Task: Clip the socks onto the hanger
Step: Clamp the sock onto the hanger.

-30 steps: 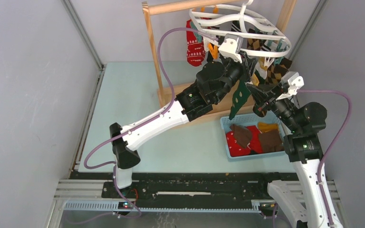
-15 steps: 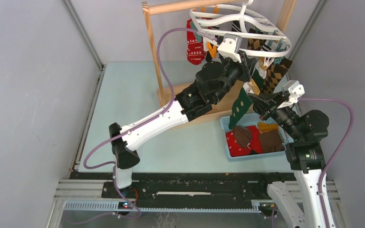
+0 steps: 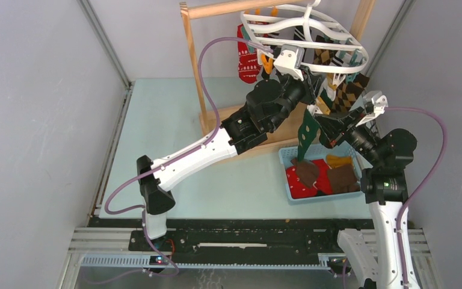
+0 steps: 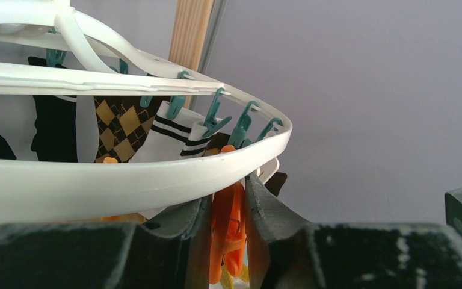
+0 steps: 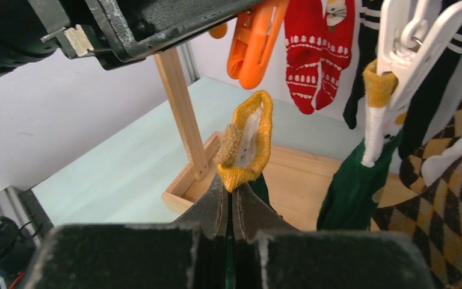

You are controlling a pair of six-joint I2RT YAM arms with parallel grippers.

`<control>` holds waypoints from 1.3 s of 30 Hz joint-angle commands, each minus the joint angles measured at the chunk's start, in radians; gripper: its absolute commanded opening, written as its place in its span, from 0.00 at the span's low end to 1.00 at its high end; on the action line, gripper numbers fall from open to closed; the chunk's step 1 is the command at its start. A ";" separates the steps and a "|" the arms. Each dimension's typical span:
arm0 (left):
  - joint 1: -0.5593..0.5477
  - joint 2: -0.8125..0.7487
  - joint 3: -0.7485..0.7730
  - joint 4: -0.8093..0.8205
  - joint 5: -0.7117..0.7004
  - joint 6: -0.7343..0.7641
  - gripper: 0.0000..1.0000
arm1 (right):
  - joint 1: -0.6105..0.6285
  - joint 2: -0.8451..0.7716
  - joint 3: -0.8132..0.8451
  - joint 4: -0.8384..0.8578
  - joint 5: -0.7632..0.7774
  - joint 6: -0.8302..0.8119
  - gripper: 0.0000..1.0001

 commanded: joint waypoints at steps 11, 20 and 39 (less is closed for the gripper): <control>0.023 -0.056 -0.017 0.049 -0.001 -0.025 0.10 | -0.004 0.013 0.006 0.120 -0.057 0.080 0.00; 0.024 -0.057 -0.014 0.052 0.003 -0.030 0.10 | -0.004 0.019 0.007 0.123 -0.062 0.082 0.00; 0.025 -0.061 -0.032 0.058 0.017 -0.039 0.10 | -0.005 0.041 0.034 0.151 -0.050 0.111 0.00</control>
